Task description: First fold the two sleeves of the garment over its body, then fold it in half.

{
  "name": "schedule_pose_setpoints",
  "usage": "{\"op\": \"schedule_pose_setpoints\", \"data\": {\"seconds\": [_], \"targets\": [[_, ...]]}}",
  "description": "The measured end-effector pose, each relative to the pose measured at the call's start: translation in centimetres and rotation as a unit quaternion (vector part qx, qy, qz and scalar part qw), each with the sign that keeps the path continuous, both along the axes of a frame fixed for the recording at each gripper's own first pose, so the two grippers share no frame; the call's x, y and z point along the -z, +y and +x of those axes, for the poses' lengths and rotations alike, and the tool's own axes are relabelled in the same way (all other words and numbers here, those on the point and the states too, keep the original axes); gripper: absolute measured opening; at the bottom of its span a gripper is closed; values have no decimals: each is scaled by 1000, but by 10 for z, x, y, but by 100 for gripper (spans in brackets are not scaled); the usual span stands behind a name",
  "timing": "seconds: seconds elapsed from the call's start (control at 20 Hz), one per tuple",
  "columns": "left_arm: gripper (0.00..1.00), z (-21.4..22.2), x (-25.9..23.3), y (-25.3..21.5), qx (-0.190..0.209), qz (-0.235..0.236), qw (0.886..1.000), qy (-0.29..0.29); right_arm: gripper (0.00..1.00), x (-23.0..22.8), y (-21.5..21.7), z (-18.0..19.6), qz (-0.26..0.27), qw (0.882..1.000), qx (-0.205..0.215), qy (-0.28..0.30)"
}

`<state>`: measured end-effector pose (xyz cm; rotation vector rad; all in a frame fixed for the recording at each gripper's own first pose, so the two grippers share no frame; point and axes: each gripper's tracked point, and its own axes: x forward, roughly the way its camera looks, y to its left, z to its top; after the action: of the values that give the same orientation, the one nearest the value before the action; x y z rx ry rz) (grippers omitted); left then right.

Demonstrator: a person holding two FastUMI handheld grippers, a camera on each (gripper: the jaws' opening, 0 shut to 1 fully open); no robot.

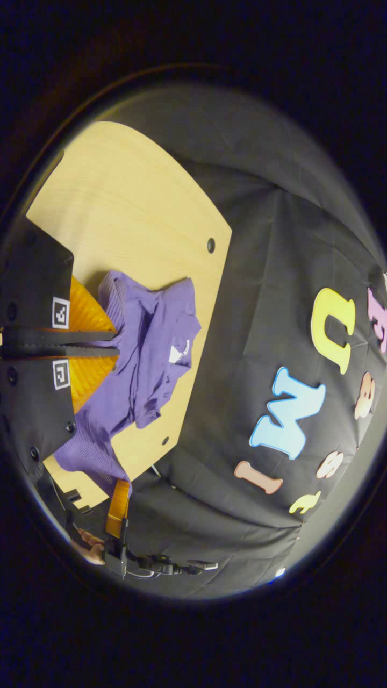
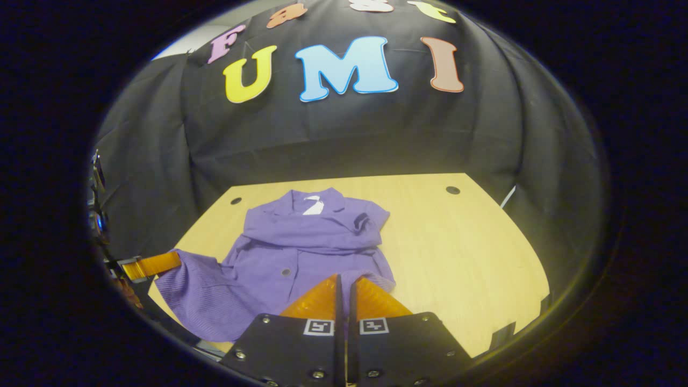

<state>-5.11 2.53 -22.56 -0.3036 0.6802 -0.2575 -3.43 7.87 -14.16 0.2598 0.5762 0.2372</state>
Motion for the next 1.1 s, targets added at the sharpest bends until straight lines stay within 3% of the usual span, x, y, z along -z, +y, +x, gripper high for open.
{"op": "schedule_pose_setpoints", "data": {"seconds": [0.3,0.7,1.1], "targets": [[7,79,-25,0,-53,7,998,-19,2,-33,-14,80,26,999,-9,-33],[7,189,-34,-14,-30,9,999,-34,2,-46,-18,171,59,997,26,-49],[6,289,2,-13,-36,26,997,-63,2,-23,-40,261,21,996,56,-71]]}}
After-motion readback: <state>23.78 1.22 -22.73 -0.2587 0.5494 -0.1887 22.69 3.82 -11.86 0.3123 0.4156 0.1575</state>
